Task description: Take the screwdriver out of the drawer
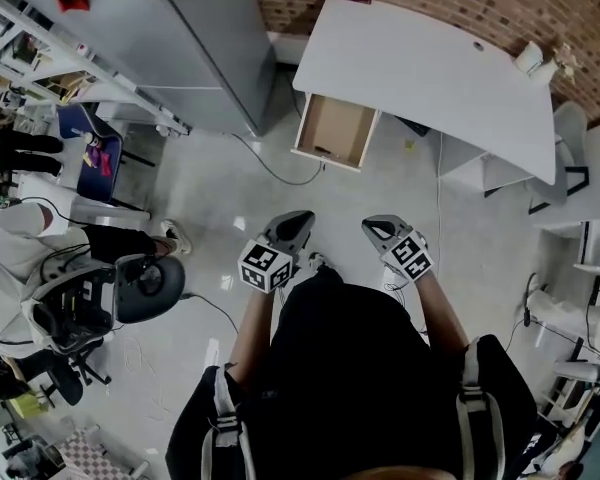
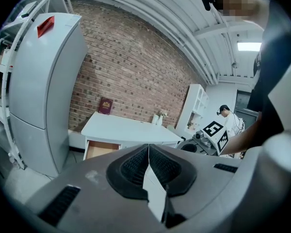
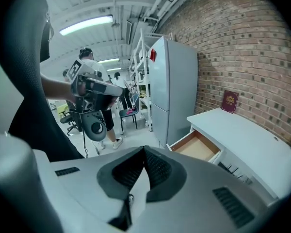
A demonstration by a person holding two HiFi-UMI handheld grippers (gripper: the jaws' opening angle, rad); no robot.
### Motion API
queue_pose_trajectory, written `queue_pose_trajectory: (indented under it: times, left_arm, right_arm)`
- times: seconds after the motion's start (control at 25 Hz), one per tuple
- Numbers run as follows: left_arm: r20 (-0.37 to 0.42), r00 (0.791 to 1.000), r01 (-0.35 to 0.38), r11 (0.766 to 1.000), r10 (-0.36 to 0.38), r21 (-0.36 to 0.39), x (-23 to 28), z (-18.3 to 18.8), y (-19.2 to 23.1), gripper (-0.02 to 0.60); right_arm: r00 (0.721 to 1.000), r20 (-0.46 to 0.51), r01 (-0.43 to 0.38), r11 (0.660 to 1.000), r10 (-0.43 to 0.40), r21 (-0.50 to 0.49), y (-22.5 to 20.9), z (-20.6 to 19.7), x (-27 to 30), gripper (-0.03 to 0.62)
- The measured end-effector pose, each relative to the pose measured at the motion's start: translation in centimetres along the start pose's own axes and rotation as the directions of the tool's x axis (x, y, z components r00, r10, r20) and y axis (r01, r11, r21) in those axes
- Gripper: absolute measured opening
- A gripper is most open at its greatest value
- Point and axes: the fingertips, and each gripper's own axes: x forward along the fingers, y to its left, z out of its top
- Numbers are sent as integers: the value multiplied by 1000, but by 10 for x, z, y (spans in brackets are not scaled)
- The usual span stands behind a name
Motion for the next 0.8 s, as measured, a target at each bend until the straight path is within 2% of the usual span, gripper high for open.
queue_pose_trajectory:
  times: [0.52,0.8]
  left_arm:
    - [0,1000,-4,1000,4,-12,-6,6,57,17]
    - [41,998,-47,999,47,-17,-22,8,78,18]
  right_arm:
    - [1000,-22,-21,1000,21,-7,-8,28,58,55]
    - [999,-29,-34,998,32,-59,-10,40,78,55]
